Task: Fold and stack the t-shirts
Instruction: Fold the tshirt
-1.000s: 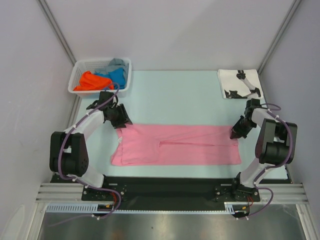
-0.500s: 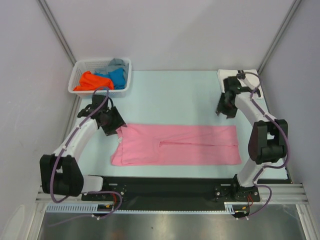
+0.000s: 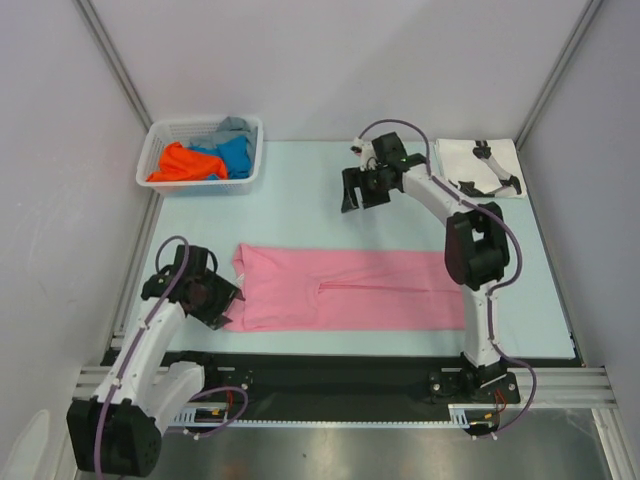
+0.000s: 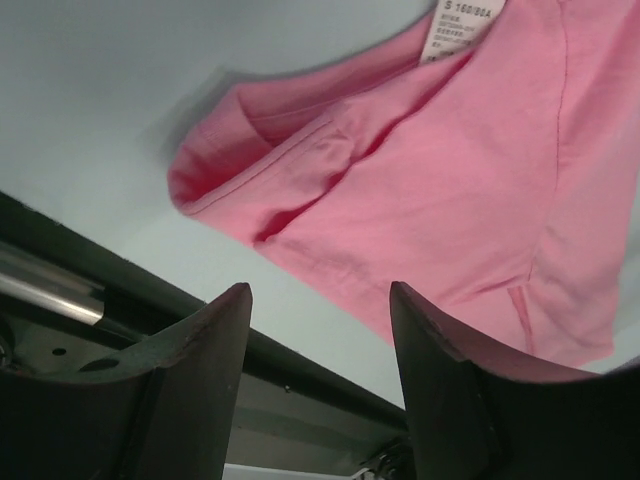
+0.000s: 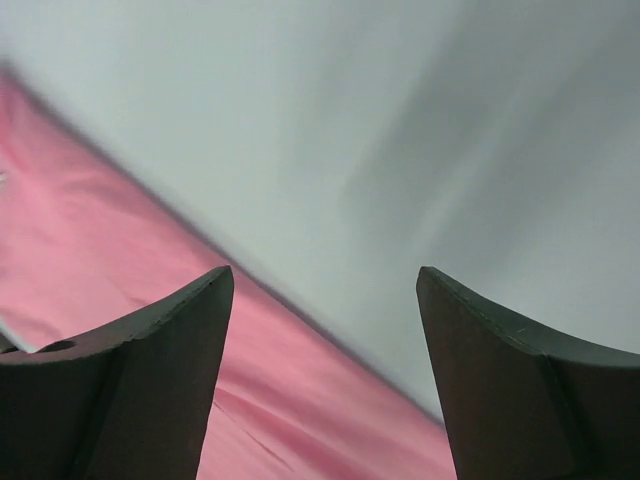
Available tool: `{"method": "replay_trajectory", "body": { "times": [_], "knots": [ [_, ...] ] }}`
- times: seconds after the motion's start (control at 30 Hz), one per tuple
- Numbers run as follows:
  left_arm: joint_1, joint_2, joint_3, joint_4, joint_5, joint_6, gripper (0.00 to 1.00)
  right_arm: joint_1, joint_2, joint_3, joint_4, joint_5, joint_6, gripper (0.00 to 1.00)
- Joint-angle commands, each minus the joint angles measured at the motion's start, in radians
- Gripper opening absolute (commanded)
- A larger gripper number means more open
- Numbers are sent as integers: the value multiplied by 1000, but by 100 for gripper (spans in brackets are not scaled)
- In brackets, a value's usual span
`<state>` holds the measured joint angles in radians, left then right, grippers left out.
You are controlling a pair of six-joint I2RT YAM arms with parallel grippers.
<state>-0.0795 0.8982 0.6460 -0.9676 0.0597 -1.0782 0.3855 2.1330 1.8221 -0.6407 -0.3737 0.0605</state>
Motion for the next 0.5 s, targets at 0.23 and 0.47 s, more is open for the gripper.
{"method": "replay_trajectory", "body": {
  "times": [0.23, 0.47],
  "knots": [
    [6, -240, -68, -140, -161, -302, 63, 229, 283, 357, 225, -455, -37, 83],
    [6, -252, -28, -178, -210, -298, 63, 309, 459, 484, 277, -433, 15, 66]
  ]
}}
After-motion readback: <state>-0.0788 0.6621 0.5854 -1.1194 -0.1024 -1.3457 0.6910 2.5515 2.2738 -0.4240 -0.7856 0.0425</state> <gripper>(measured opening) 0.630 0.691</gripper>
